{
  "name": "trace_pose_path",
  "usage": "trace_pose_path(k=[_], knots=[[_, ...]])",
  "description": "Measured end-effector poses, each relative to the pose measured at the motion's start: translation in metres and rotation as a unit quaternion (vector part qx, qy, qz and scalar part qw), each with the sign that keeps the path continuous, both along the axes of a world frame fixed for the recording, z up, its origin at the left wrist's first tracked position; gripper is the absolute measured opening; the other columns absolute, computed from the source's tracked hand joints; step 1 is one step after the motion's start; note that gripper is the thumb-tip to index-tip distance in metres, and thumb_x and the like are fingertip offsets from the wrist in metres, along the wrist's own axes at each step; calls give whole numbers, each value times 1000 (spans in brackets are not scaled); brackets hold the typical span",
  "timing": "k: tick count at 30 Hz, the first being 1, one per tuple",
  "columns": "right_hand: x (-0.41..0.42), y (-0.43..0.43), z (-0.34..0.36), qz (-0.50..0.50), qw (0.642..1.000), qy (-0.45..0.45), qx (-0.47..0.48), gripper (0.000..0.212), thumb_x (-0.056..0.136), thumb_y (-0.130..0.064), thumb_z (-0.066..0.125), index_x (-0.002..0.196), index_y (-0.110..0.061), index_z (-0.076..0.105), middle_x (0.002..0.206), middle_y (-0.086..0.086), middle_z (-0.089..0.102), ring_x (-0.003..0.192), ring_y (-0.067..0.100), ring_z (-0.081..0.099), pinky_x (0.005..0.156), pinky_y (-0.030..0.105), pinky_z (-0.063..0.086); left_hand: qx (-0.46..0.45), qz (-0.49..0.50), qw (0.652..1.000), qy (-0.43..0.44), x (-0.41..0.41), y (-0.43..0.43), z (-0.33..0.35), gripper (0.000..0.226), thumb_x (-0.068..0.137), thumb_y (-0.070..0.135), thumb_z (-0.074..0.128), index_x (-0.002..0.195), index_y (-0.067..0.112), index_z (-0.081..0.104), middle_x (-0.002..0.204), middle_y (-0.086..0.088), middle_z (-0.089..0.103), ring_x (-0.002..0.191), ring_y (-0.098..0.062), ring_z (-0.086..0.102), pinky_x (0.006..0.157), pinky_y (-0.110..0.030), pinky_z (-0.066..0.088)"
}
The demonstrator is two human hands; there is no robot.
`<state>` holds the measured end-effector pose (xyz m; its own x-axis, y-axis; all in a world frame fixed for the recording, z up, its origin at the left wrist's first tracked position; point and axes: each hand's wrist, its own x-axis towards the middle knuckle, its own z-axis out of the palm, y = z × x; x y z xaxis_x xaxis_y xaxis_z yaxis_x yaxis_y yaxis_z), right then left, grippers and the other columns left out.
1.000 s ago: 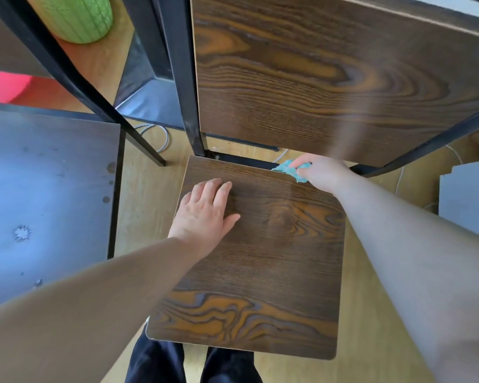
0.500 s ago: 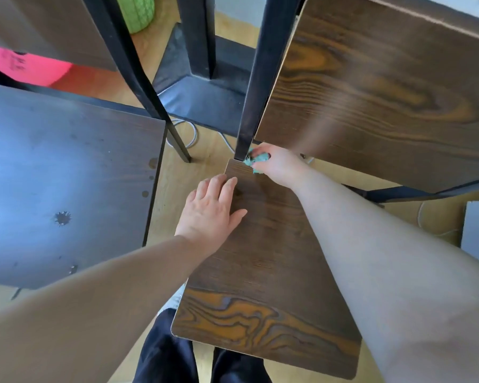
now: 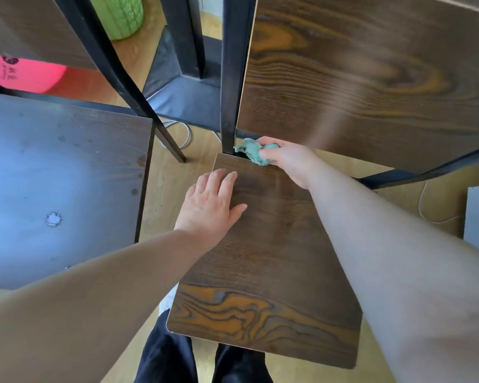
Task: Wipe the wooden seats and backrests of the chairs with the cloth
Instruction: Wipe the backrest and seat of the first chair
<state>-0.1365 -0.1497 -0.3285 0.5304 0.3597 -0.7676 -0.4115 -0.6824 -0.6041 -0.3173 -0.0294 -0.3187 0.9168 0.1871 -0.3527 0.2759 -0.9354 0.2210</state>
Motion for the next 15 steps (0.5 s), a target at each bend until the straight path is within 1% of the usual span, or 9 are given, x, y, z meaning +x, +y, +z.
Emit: trace_pose_path(k=[1, 2, 4, 5, 6, 7, 10, 12, 15], knots=[[2, -10, 4, 1, 1000, -17, -17, 27, 82, -28, 64, 104, -43, 71, 121, -11, 64, 110, 9, 59, 106, 27, 39, 1, -2, 1000, 1, 0, -2, 0, 66, 98, 55, 34, 152, 20, 19, 151, -4, 28, 138, -26, 26, 112, -40, 31], [5, -22, 7, 6, 998, -49, -43, 27, 83, -30, 63, 104, -46, 70, 120, -11, 62, 108, 11, 58, 101, 25, 42, 0, -3, 1000, -1, 1, -5, 0, 66, 98, 54, 34, 152, 19, 19, 151, -4, 29, 138, -26, 27, 111, -41, 32], [8, -48, 13, 37, 987, -108, -111, 24, 92, -29, 58, 106, -46, 68, 118, -6, 56, 96, 12, 55, 81, 21, 45, -4, -4, 1000, -3, 3, -12, 1, 66, 98, 54, 35, 152, 19, 20, 150, -4, 30, 138, -26, 28, 111, -41, 32], [10, -61, 14, 67, 979, -130, -140, 24, 95, -29, 55, 108, -46, 66, 117, -4, 53, 89, 11, 53, 71, 20, 44, -6, -7, 1000, -4, 5, -16, 1, 66, 98, 54, 35, 152, 19, 20, 151, -4, 29, 138, -26, 27, 112, -41, 32], [11, -74, 17, 90, 972, -149, -158, 24, 97, -29, 53, 108, -46, 64, 117, -2, 51, 86, 11, 51, 66, 19, 42, -7, -11, 1000, -6, 6, -21, 1, 66, 98, 54, 34, 152, 19, 19, 151, -4, 29, 138, -25, 27, 112, -40, 32], [14, -85, 18, 105, 966, -161, -171, 23, 98, -29, 51, 109, -47, 63, 117, -1, 50, 85, 11, 51, 64, 20, 42, -9, -14, 1000, -8, 8, -25, 2, 66, 98, 55, 34, 152, 19, 19, 151, -4, 29, 139, -25, 26, 113, -40, 32], [18, -109, 17, 137, 946, -211, -206, 24, 99, -28, 50, 113, -44, 62, 118, 2, 54, 92, 19, 53, 69, 27, 41, -16, -20, 1000, -12, 12, -34, 2, 66, 98, 55, 34, 151, 19, 19, 151, -3, 29, 139, -25, 27, 114, -41, 32], [19, -120, 14, 148, 926, -247, -242, 27, 99, -24, 49, 118, -37, 63, 120, 7, 57, 95, 24, 54, 75, 26, 40, -17, -23, 1000, -13, 13, -39, 3, 66, 97, 54, 34, 151, 19, 21, 151, -4, 30, 138, -25, 28, 112, -41, 33], [20, -131, 10, 178, 896, -278, -298, 33, 99, -14, 47, 126, -28, 60, 128, 12, 56, 109, 32, 54, 86, 29, 43, -15, -30, 999, -10, 15, -43, 3, 66, 98, 54, 34, 151, 19, 20, 151, -3, 29, 138, -25, 27, 111, -41, 33]])
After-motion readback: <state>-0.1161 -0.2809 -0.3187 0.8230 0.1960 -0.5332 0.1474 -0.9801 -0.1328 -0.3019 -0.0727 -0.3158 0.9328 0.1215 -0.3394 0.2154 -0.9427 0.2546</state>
